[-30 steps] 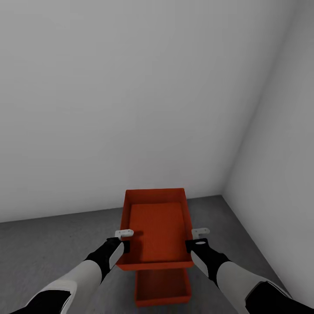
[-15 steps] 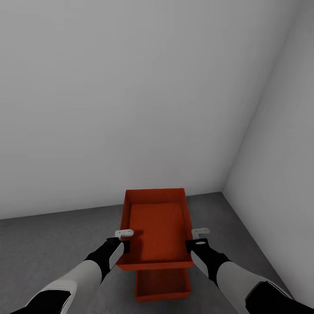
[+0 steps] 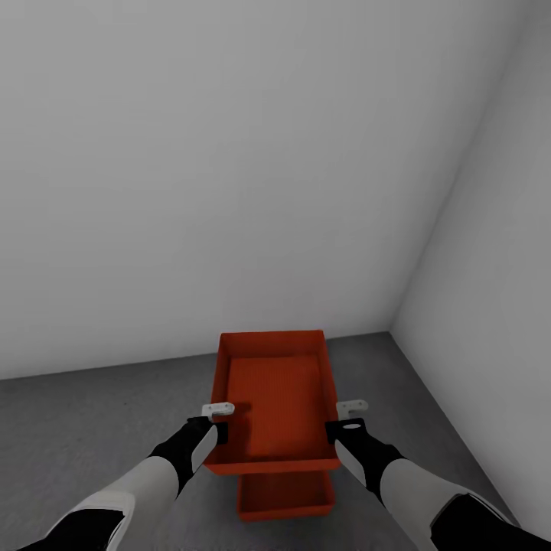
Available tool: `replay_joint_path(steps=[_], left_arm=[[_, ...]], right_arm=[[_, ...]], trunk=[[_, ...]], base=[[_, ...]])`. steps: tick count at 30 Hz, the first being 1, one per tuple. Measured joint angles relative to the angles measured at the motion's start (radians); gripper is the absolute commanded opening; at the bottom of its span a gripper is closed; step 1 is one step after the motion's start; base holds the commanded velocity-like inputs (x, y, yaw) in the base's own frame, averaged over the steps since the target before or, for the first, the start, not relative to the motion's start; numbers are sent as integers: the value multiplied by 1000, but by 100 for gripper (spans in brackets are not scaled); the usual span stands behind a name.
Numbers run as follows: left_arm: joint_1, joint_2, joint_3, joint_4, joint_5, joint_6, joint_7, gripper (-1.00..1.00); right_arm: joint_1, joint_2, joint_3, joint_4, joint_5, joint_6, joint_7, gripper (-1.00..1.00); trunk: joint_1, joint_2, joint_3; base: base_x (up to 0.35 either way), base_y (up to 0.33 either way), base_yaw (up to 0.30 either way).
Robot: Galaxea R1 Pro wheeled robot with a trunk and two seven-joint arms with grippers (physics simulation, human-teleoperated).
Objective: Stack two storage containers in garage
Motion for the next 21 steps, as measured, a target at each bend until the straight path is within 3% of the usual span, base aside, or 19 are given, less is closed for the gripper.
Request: replay_joint_path(steps=[21], left_arm=[[0, 0, -2, -2, 2, 2, 1, -100]], right_arm=[[0, 0, 0, -1, -1, 0, 0, -100]], trunk=[[0, 0, -34]], base=[[0, 0, 0]])
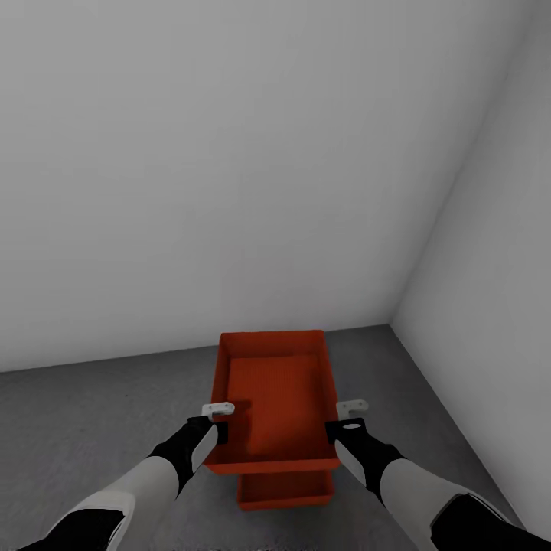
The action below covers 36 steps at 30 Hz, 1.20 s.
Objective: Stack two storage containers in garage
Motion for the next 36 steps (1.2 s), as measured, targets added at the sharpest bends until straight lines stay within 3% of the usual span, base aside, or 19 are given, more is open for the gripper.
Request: replay_joint_path(steps=[23, 36], left_arm=[[0, 0, 0, 0, 0, -1, -1, -100], [0, -1, 1, 0, -1, -2, -1, -100]], right_arm=[[0, -1, 0, -1, 0, 0, 0, -100], [0, -1, 0, -2, 1, 0, 0, -100]], trunk=[[0, 0, -37], [0, 0, -40]], base=[[0, 0, 0], [0, 0, 86]])
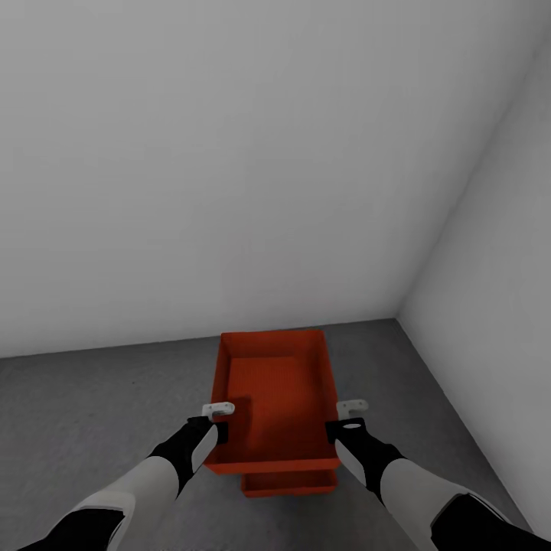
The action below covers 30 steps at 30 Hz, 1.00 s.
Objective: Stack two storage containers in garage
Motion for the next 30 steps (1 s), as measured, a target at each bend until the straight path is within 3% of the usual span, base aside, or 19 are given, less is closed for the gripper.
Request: replay_joint_path(steps=[30], left_arm=[[0, 0, 2, 0, -4, 1, -3, -100]], right_arm=[[0, 0, -1, 1, 0, 0, 0, -100]], trunk=[[0, 0, 0]], base=[[22, -50, 3]])
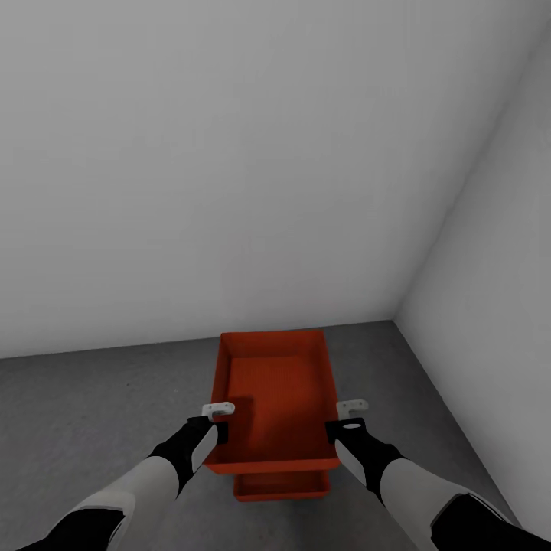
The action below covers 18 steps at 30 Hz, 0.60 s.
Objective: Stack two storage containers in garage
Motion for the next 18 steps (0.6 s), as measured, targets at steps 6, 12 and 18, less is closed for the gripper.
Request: replay_joint_path(steps=[6, 12, 18], left_arm=[[0, 0, 0, -1, 0, 0, 0, -100], [0, 0, 0, -2, 0, 1, 1, -100], [0, 0, 0, -2, -1, 1, -1, -100]], right_arm=[[0, 0, 0, -1, 0, 0, 0, -100], [0, 0, 0, -1, 0, 0, 0, -100], [0, 0, -1, -1, 0, 0, -1, -100]], trunk=[[0, 0, 0], [0, 0, 0], [0, 0, 0]], base=[[0, 0, 0], [0, 0, 0], [0, 0, 0]])
